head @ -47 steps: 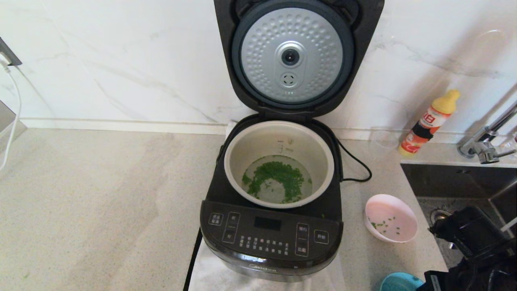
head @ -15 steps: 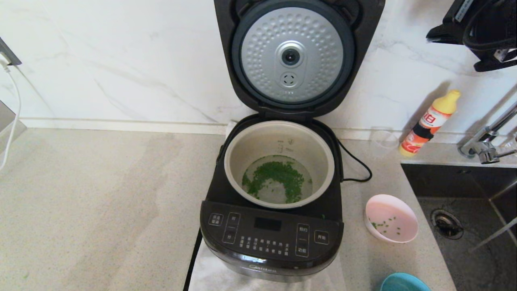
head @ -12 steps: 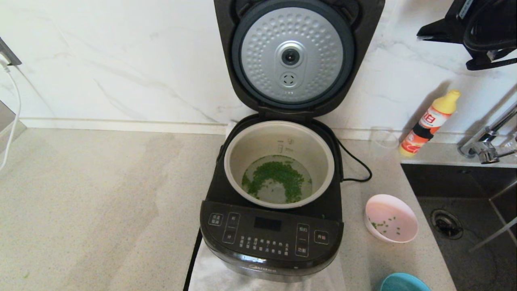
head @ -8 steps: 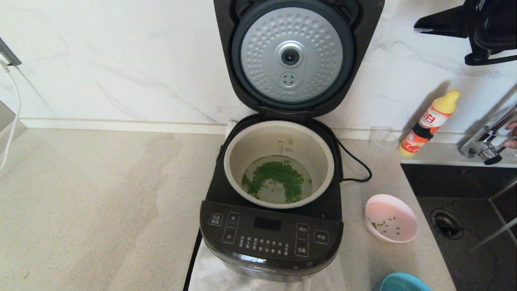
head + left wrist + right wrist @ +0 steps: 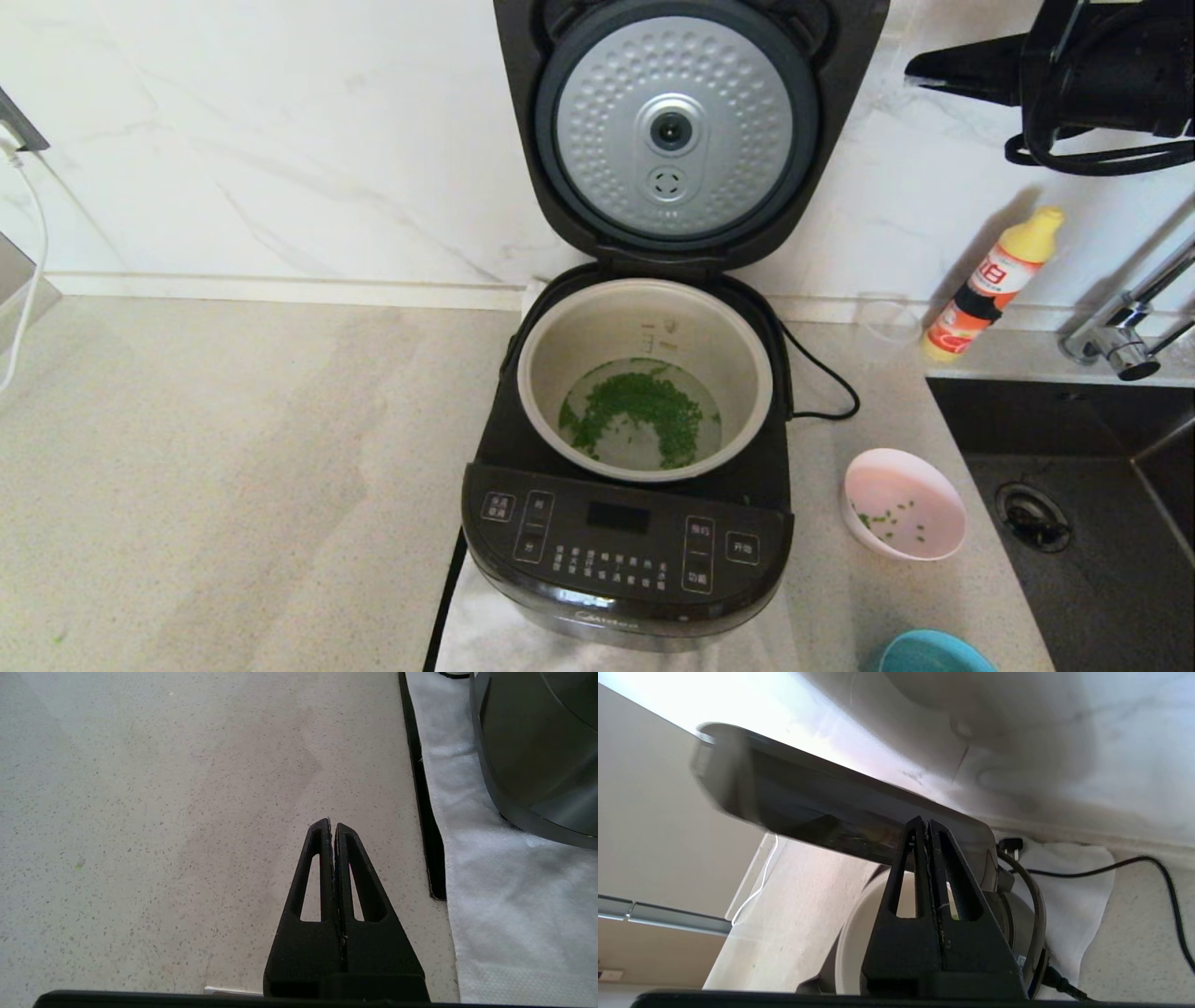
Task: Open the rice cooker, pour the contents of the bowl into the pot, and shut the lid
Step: Close the rice cooker
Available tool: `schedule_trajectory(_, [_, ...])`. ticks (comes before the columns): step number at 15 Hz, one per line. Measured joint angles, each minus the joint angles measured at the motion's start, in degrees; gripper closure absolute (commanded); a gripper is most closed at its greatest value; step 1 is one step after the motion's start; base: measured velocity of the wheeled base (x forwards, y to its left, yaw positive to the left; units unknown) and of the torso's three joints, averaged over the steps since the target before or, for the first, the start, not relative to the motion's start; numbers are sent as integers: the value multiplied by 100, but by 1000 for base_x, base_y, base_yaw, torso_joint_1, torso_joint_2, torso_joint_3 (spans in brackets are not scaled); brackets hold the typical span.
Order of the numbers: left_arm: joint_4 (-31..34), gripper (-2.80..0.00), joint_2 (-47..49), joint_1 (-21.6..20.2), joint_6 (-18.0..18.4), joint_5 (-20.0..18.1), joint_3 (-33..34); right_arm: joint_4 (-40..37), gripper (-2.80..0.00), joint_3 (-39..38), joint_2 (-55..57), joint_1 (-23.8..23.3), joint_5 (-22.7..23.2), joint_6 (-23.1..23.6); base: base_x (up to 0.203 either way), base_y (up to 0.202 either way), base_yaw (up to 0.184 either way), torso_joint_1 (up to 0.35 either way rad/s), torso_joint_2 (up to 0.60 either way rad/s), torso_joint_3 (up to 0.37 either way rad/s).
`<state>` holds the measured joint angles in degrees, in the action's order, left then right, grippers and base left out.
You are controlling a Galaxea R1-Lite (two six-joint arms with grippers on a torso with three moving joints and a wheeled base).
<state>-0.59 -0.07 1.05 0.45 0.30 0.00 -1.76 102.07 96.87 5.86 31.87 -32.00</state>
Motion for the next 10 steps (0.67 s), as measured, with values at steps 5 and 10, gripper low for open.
schedule_trajectory(5, [-1,0,0,0,-1,1,0,410,0,18,303,106,130,-7,0,0,0,0,0,0])
schedule_trajectory(10, [1,0,0,0,-1,1,0,611,0,57,573,265,296,0,0,0,0,0,0,0])
